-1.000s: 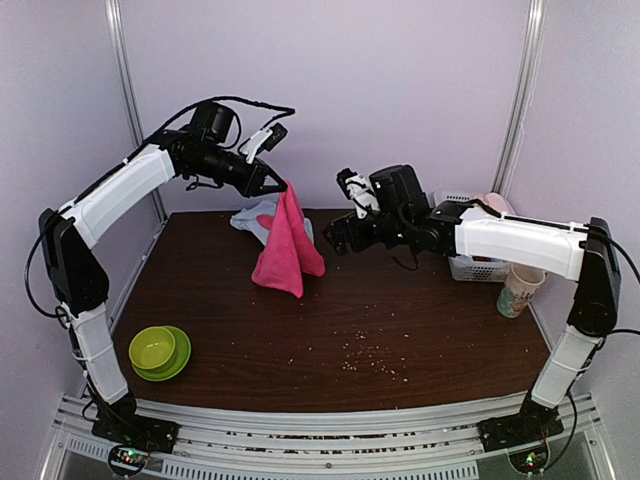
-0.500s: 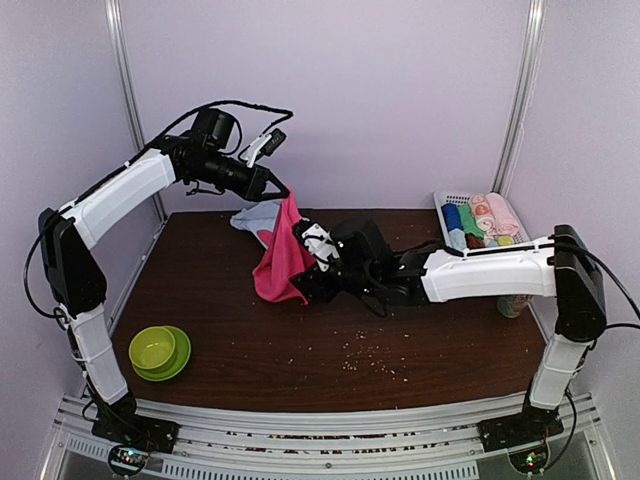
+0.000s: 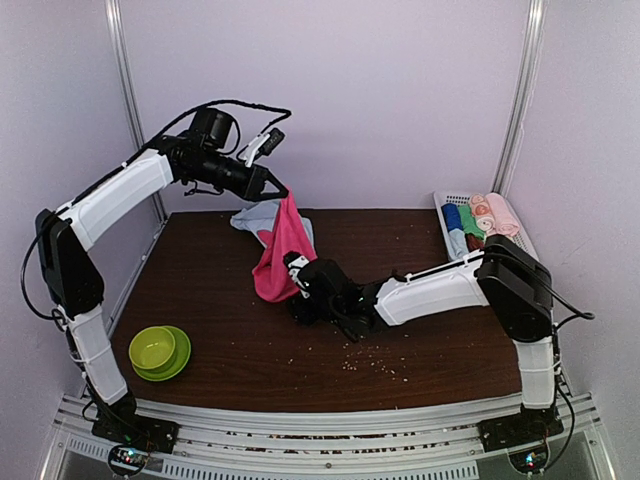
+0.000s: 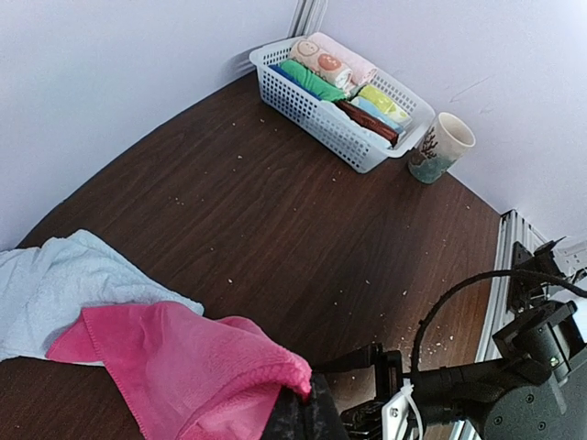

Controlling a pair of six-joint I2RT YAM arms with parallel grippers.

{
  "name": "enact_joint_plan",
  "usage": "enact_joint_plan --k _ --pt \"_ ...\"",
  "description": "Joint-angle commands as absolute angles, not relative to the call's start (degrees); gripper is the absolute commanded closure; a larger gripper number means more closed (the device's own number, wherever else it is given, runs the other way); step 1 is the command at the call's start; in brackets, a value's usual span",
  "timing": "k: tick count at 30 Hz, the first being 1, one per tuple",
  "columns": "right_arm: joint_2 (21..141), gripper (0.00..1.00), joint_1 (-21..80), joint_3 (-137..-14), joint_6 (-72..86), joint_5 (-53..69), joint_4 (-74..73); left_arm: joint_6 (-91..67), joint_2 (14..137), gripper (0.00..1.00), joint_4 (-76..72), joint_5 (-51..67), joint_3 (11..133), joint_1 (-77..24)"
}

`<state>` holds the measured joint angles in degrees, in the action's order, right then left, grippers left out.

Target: Roll the towels

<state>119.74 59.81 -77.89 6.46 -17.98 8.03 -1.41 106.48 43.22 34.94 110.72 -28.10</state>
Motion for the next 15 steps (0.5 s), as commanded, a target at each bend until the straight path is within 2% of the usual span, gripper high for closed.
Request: enact_joint_plan --k 1,15 --pt "120.2 0.21 58.9 -78.8 8.0 -17.5 12.3 -1.0 103.2 1.00 40.1 36.0 109.9 -28.3" --pt "117.2 0.22 53.1 -71.1 16.3 -3.3 21.1 0.5 101.6 1.00 40.1 36.0 108.6 -28.3"
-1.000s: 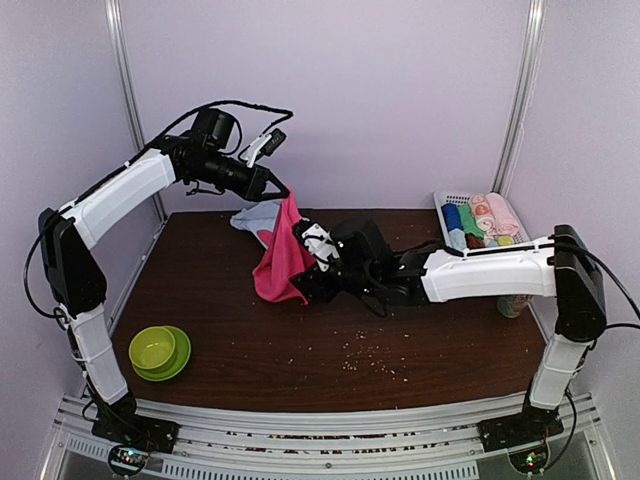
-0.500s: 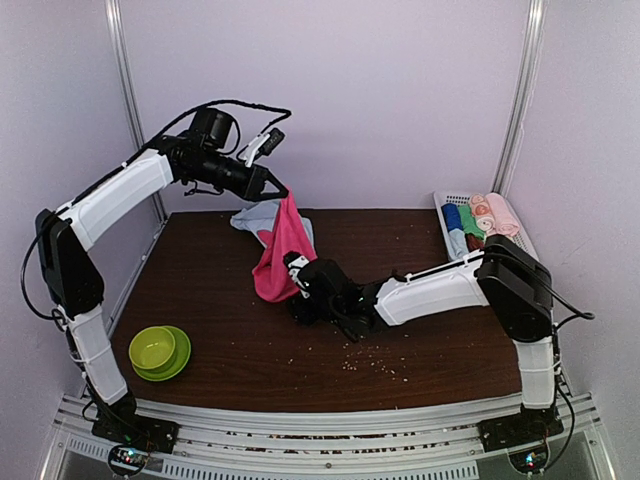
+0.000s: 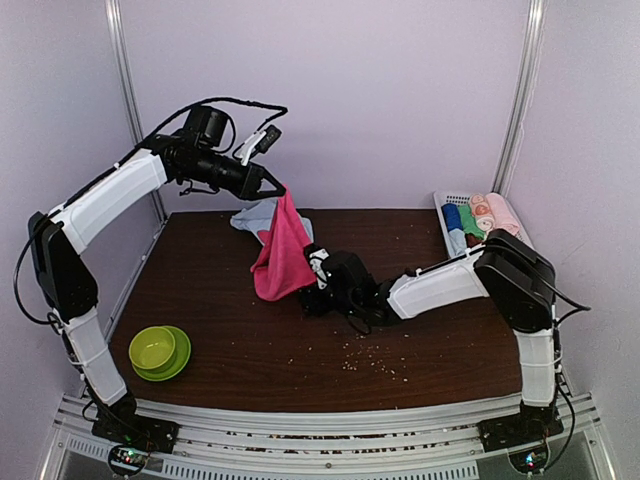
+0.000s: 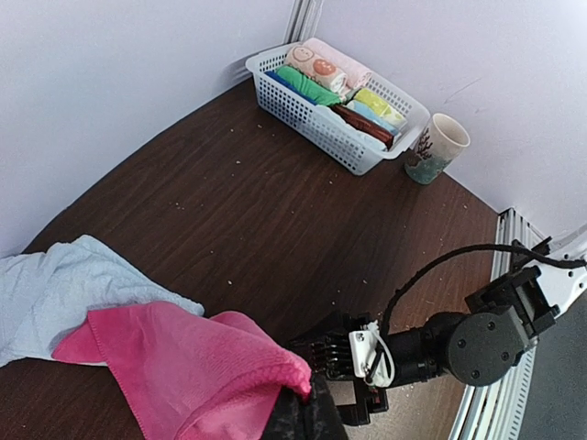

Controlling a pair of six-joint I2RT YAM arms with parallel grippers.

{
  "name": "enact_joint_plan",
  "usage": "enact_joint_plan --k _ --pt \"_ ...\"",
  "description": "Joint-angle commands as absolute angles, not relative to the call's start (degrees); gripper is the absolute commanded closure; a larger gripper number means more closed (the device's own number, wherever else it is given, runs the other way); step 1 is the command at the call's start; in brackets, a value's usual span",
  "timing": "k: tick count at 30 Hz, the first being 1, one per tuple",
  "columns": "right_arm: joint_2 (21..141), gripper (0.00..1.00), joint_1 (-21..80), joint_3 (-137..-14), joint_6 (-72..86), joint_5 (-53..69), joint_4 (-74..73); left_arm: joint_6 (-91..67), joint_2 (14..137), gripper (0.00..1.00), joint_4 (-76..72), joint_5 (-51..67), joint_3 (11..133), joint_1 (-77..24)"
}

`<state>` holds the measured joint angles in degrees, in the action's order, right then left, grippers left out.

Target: Roll the towels

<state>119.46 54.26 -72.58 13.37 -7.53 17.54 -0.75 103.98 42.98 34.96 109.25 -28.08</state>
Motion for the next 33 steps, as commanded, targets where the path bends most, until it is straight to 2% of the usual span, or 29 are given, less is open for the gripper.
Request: enact_joint_plan --k 1,8,13,17,26,33 --pt "117.2 0.22 52.8 -70.8 16.6 -2.5 21.6 0.6 101.5 1.00 40.1 36.0 108.5 -28.3" --pt "119.4 0.24 50.2 -71.3 18.5 6.8 25.7 0.8 101.2 1.00 40.1 36.2 108.0 -28.3" --pt "121.2 0.33 48.7 -73.1 19.7 11.2 27.5 1.0 100.6 1.00 40.1 36.0 107.6 -28.3" --pt "122.5 0.45 48.8 -75.2 19.3 14.2 26.0 1.1 100.2 1.00 40.1 35.8 107.4 -28.3" --pt "120.9 0.43 50.1 -71.2 16.9 12.3 24.0 1.9 99.7 1.00 40.1 34.9 107.1 -28.3" --pt "121.1 0.71 50.2 -73.0 16.8 9.0 20.5 2.1 100.0 1.00 40.1 34.9 107.1 -28.3"
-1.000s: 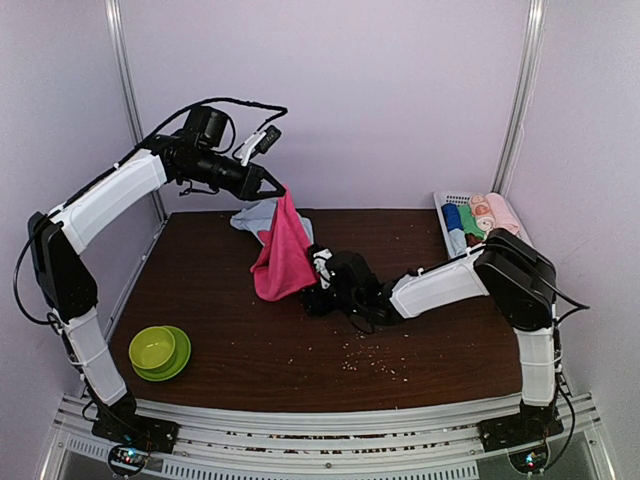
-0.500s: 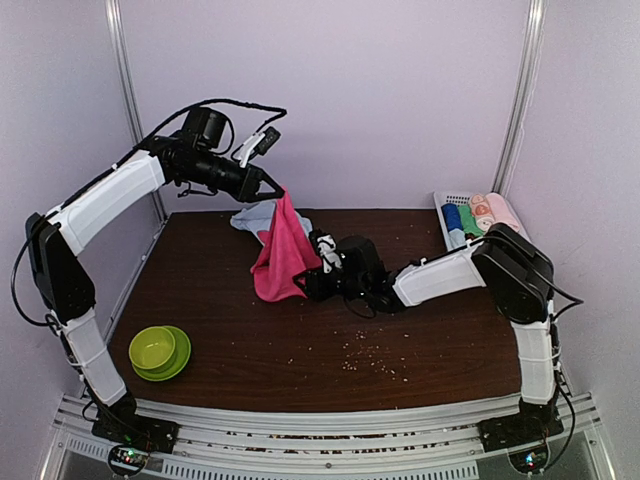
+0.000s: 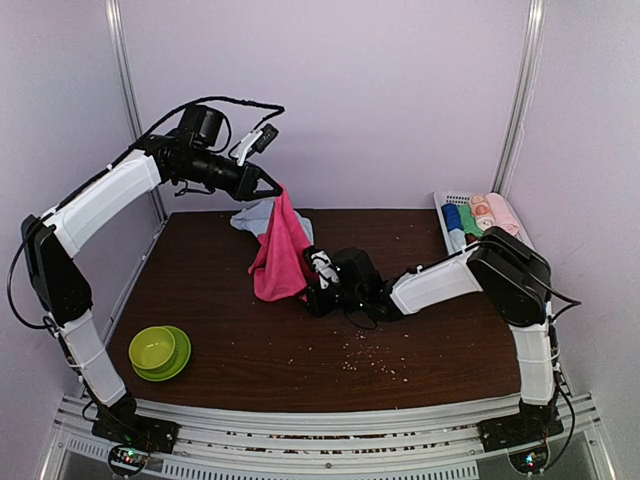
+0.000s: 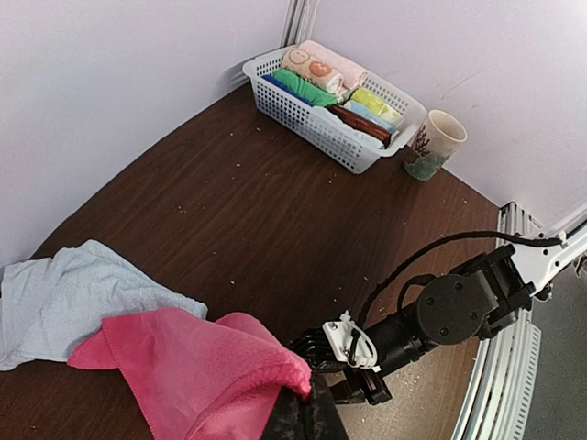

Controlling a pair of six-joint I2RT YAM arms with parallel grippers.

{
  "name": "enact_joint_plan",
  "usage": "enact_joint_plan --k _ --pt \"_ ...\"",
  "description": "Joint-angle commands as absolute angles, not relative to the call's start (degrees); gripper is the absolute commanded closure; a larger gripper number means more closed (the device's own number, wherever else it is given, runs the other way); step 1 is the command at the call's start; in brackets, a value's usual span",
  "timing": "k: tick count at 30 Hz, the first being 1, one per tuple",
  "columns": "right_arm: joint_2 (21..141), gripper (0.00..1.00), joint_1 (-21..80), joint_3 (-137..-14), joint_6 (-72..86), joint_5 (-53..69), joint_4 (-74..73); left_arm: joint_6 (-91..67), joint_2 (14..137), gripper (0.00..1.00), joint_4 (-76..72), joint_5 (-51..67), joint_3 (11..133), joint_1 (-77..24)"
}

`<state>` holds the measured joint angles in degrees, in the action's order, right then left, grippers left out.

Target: Roll the towels

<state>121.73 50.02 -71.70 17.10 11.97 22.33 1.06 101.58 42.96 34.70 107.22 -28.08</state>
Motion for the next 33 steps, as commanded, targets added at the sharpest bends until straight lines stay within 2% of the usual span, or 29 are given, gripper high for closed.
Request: enact_joint_plan --k 1,3,4,6,7,12,15,17,20,24,30,33 --pt "121.2 0.78 50.3 -73.2 16.8 8.7 20.5 2.2 100.0 1.00 40.1 34.9 107.0 -28.3" --pt "120.9 0.96 50.4 -73.0 16.9 8.0 20.3 2.3 100.1 1.00 40.1 34.6 106.8 -28.3" --pt "120.4 1.00 50.6 -72.6 16.8 7.5 20.3 2.3 100.1 1.00 40.1 34.5 106.6 -28.3" --pt "118.2 1.00 51.0 -71.8 16.1 5.8 18.7 2.6 100.2 1.00 39.9 34.2 106.2 -28.3" --pt "116.7 1.00 51.1 -71.6 15.7 4.0 16.7 2.8 100.3 0.95 39.7 33.9 105.8 -28.3" --pt "104.7 1.00 51.4 -69.1 15.4 -9.8 1.2 5.7 101.1 0.57 39.7 32.7 102.4 -28.4" --pt "95.7 1.00 51.1 -67.1 15.9 -17.9 -10.1 10.7 101.4 0.26 40.1 30.6 99.4 -28.4" --pt "92.0 1.00 50.6 -66.3 16.3 -20.7 -15.5 14.3 102.0 0.14 40.1 28.2 97.9 -28.3" --pt "88.0 1.00 49.8 -65.5 17.1 -25.2 -21.7 21.0 102.8 0.03 39.9 24.1 95.5 -28.3" --pt "85.6 1.00 48.7 -65.3 17.1 -29.6 -25.1 29.2 103.4 0.02 36.1 18.7 90.8 -28.3" --pt "85.4 1.00 48.6 -69.4 15.8 -30.2 -27.0 37.3 102.6 0.02 31.8 17.5 83.6 -29.5" --pt "85.8 1.00 48.4 -73.6 15.8 -37.4 -31.1 38.9 102.3 0.02 27.8 13.3 79.2 -32.3"
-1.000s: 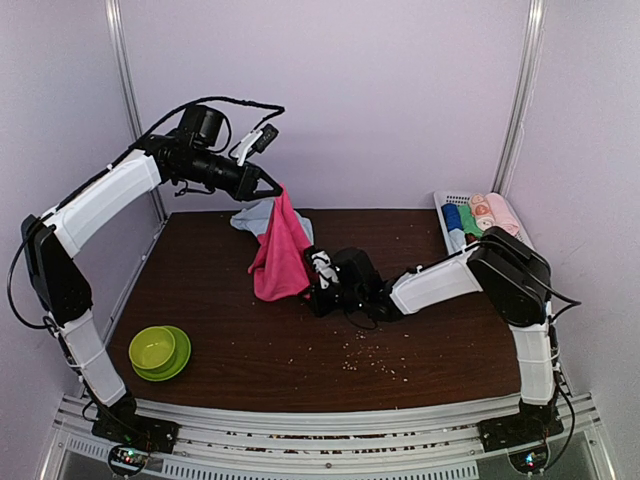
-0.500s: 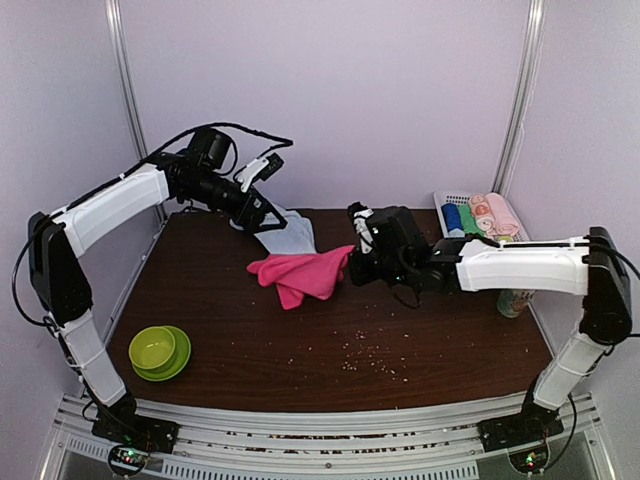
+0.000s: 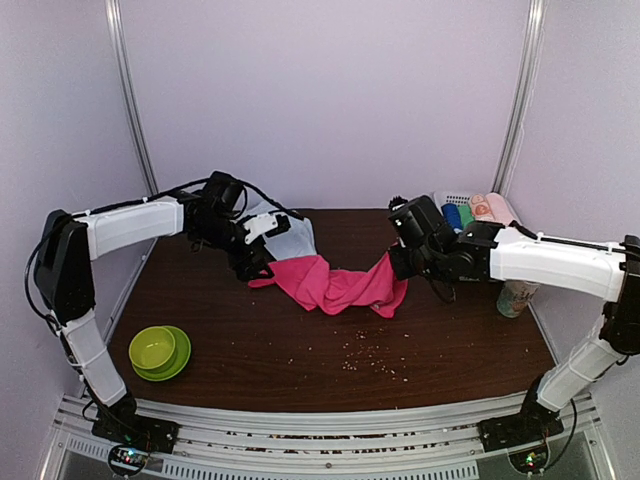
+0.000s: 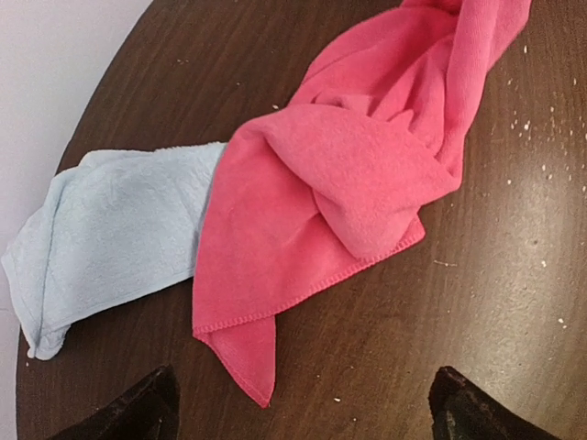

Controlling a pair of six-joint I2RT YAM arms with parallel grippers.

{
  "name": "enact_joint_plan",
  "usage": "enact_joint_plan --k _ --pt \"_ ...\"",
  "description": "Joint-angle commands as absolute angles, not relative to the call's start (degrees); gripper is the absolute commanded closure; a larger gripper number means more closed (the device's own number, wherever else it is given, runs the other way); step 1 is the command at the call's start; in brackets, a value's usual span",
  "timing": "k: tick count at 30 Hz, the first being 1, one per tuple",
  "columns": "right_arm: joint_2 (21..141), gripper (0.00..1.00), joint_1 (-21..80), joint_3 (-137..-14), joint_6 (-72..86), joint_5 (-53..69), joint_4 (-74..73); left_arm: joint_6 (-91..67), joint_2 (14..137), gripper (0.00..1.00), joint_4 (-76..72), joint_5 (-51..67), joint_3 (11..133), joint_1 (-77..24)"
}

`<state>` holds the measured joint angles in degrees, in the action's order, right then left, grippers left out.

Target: Roll the towels

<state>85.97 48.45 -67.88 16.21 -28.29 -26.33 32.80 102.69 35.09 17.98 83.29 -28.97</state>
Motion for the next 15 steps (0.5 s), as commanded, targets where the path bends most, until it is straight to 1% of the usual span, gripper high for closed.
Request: enact_joint_plan --k 1,3,5,10,13,15 --pt "86.2 1.00 48.1 -75.2 15.7 -40.1 -32.5 39.4 102.3 0.02 26.3 12.0 77.8 -33.3" --pt "87.5 1.00 47.0 -78.3 16.0 -45.7 -35.3 40.3 103.1 0.02 23.8 9.1 75.7 -35.7" --pt "88.8 1.00 45.0 -80.7 16.0 -48.3 -36.7 41.0 104.8 0.05 22.7 6.7 75.2 -37.3" --pt "90.6 1.00 41.2 -82.2 16.0 -48.3 -36.0 41.1 109.2 0.12 21.5 3.0 77.0 -40.1" --pt "91.0 1.00 40.0 -82.0 16.2 -48.0 -35.7 41.6 110.9 0.20 21.5 2.0 78.3 -41.4" --pt "90.9 1.00 39.0 -81.7 16.2 -47.9 -35.5 41.7 112.2 0.21 22.0 0.8 79.2 -42.5"
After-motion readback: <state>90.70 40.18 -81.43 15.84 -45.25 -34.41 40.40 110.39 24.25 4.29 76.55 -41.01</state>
